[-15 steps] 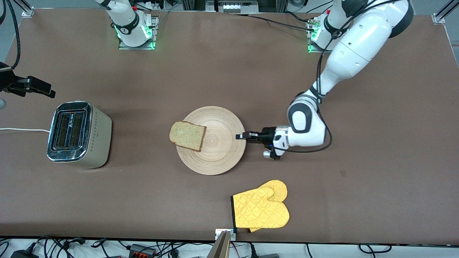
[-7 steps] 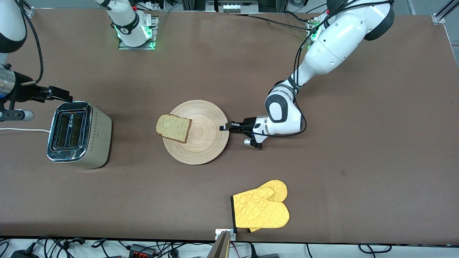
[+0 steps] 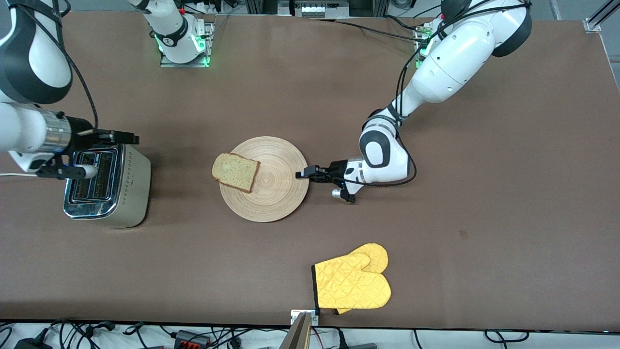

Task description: Move plate and put bread in toaster

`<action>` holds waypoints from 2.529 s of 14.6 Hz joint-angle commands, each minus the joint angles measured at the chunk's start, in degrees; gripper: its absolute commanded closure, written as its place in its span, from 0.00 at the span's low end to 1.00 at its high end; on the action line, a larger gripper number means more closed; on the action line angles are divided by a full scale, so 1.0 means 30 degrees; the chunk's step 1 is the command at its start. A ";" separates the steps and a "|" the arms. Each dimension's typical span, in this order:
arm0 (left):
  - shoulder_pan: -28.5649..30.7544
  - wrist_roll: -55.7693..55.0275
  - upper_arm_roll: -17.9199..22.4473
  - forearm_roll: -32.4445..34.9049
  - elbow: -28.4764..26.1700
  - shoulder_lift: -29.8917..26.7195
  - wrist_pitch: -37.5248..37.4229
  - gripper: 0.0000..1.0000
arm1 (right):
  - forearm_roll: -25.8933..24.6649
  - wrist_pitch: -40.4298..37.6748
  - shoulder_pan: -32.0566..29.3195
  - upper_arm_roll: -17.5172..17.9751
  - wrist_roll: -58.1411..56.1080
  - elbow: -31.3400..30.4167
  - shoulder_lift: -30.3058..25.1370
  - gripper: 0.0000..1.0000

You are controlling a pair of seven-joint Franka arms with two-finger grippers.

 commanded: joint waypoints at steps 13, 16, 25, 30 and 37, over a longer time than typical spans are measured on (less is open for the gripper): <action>0.6652 -0.0147 0.0137 1.6410 0.1451 -0.1663 -0.8514 0.00 | 0.0981 1.5703 0.3684 0.0061 0.1251 -1.2437 -0.2957 0.00; 0.6802 -0.2427 0.0079 2.1067 0.3644 -0.1634 -1.0944 0.00 | 0.3432 1.6670 0.3654 0.0061 0.0961 -1.2409 -0.1874 0.00; 0.6743 -0.8699 0.0019 3.0361 0.6670 -0.3356 -1.7279 0.00 | 0.8012 1.7465 0.3858 0.0061 -0.3845 -1.1530 0.0297 0.00; 0.6831 -1.2978 -0.0038 3.3826 0.6611 -0.7075 -1.9214 0.00 | 0.8131 1.8167 0.4560 0.0090 -0.3905 -1.0711 0.1379 0.00; 0.5726 -1.5850 0.4340 3.0940 0.5826 -1.2290 -2.0446 0.00 | 1.0466 1.8316 0.4592 0.0119 -0.5159 -1.0476 0.2143 0.00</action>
